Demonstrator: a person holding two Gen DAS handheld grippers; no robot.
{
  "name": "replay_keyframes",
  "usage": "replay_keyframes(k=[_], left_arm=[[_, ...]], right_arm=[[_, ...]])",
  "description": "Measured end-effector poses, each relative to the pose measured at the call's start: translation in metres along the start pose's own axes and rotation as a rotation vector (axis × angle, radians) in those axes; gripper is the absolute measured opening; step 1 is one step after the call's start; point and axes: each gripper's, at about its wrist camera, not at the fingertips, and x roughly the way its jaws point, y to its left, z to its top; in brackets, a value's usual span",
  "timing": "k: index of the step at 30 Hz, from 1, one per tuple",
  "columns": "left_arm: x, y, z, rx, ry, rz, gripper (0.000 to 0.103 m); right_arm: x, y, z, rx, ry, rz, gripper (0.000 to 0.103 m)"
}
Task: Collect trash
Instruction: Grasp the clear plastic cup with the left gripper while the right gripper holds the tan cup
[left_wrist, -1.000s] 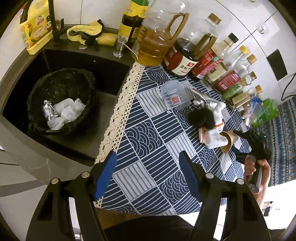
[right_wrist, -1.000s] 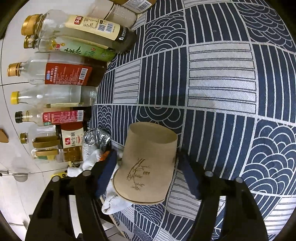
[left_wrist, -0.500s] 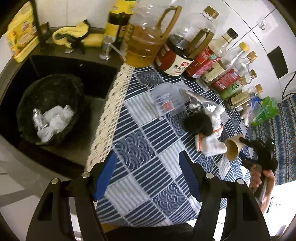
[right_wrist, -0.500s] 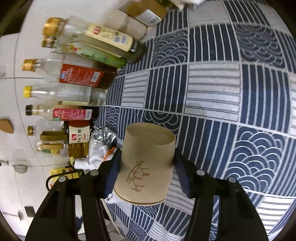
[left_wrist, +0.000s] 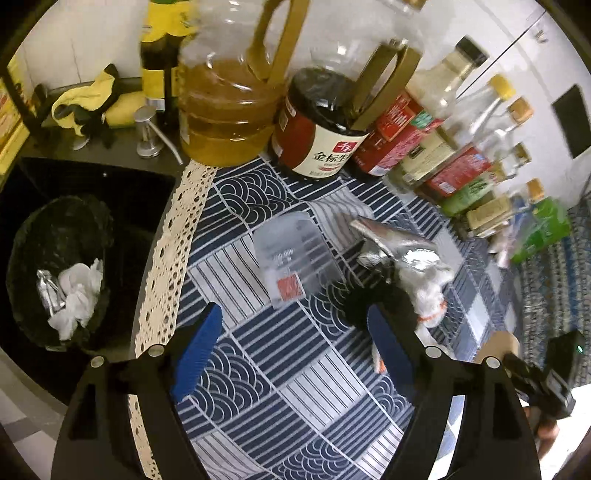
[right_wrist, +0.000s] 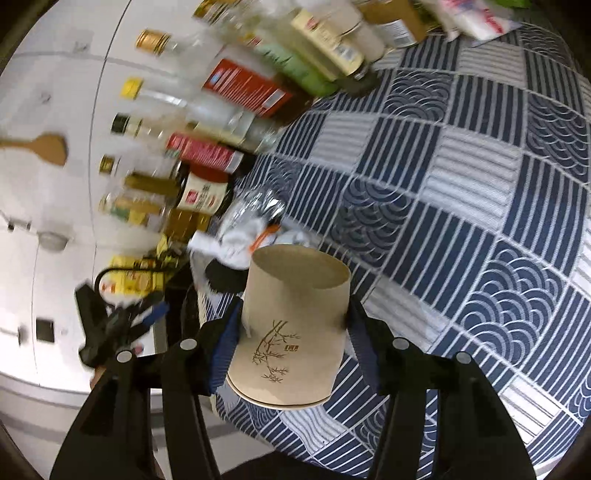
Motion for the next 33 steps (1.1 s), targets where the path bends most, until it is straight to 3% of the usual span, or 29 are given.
replay_keyframes(k=[3,6,15,24,28,33], left_arm=[[0.01,-0.001,0.011,-0.038,0.021,-0.009,0.079],[0.024,0.003,0.024,-0.095,0.043,-0.014,0.093],[0.066,0.021,0.046,-0.257,0.149,-0.081,0.093],[0.102,0.02,0.043,-0.232,0.194,-0.043,0.091],[0.106,0.02,0.041,-0.219,0.197,-0.055,0.066],[0.102,0.015,0.038,-0.191,0.171,-0.045,0.061]], right_arm=[[0.004,0.005,-0.005,-0.021,0.02,0.034,0.056],[0.008,0.009,-0.007,-0.03,0.033,0.057,0.056],[0.011,0.011,-0.006,-0.046,0.034,0.084,0.057],[0.017,0.008,-0.008,-0.036,0.055,0.098,0.057],[0.021,0.01,-0.01,-0.04,0.071,0.097,0.057],[0.027,0.015,-0.013,-0.05,0.097,0.109,0.057]])
